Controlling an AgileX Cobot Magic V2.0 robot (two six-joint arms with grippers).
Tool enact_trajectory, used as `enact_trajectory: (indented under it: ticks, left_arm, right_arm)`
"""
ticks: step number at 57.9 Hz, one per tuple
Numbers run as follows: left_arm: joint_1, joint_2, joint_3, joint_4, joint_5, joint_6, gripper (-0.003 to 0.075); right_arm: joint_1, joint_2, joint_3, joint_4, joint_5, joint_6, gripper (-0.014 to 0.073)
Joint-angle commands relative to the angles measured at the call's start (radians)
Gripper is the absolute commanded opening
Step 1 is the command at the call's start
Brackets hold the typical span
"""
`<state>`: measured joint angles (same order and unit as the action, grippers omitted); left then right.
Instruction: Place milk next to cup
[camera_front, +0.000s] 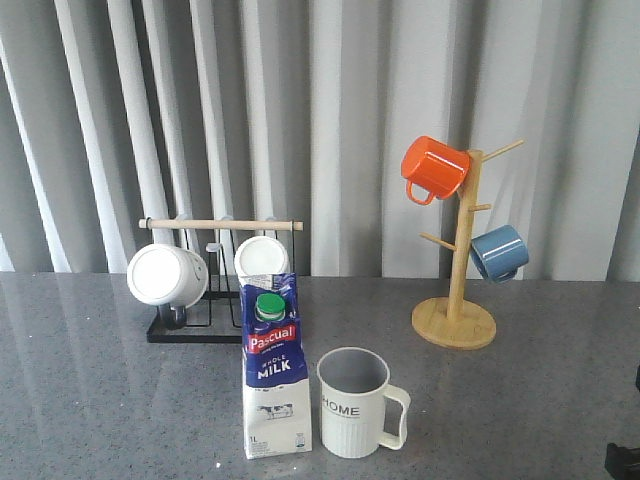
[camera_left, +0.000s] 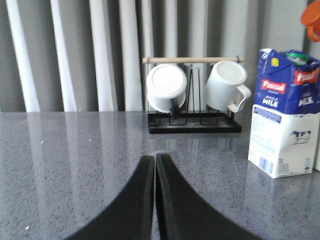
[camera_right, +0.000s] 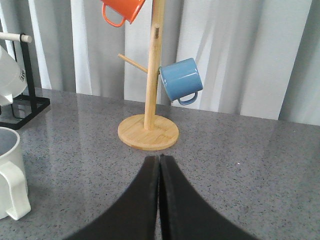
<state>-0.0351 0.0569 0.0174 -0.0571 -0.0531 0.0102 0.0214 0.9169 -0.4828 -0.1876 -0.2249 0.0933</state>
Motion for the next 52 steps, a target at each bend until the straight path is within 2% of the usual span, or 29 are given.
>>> enact_trajectory:
  ticks: [1,10,52]
  left_arm:
    - [0.034,-0.052,-0.007,0.016,0.01,-0.03,-0.0008]
    - [0.052,-0.08,-0.007,0.077,0.072,-0.029,-0.0008]
    - [0.052,-0.08,-0.013,0.07,0.072,-0.027,-0.0008]
  right_arm:
    - [-0.004,-0.012,-0.027,0.001,-0.072,-0.003,-0.0009]
    - [-0.004,-0.012,-0.027,0.001,-0.072,-0.003,-0.0009]
    - [-0.004,-0.012,-0.027,0.001,-0.071,-0.003,-0.0009]
